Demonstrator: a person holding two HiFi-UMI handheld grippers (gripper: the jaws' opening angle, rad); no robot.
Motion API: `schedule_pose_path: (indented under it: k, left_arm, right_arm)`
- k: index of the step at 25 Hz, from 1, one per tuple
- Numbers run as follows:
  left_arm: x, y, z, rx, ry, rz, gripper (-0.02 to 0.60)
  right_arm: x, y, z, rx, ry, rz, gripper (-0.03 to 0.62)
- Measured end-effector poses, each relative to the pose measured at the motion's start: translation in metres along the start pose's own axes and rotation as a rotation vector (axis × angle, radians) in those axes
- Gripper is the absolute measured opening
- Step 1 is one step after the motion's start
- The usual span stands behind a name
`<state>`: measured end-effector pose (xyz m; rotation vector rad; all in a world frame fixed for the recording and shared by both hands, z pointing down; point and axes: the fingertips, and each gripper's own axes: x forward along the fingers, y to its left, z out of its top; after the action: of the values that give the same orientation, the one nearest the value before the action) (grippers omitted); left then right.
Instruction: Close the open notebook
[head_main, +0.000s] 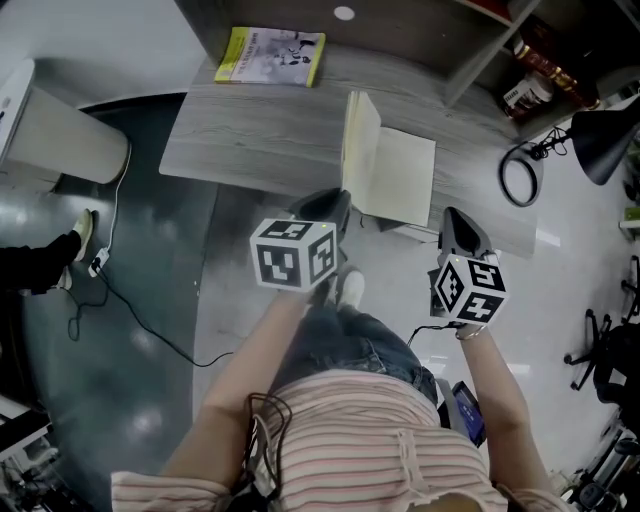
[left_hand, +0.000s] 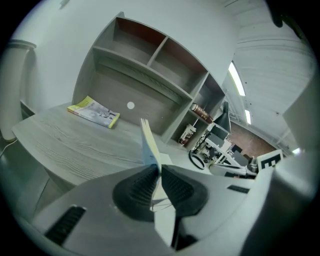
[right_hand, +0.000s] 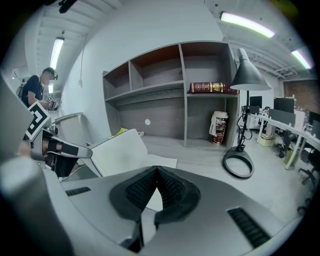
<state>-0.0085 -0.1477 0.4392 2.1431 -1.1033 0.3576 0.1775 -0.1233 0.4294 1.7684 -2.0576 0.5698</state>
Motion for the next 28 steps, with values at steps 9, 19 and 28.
schedule_pose_path:
  k: [9, 19, 28]
  left_arm:
    - [0.006, -0.018, 0.0, 0.034, 0.012, -0.033, 0.038]
    - [0.012, -0.036, -0.003, 0.078, 0.033, -0.073, 0.038]
    - [0.019, -0.049, -0.005, 0.115, 0.059, -0.107, 0.038]
  right_arm:
    - [-0.014, -0.011, -0.009, 0.023, 0.006, -0.034, 0.008]
    - [-0.027, -0.019, -0.018, 0.045, 0.005, -0.069, 0.008]
    - [-0.035, -0.026, -0.024, 0.065, 0.007, -0.098, 0.008]
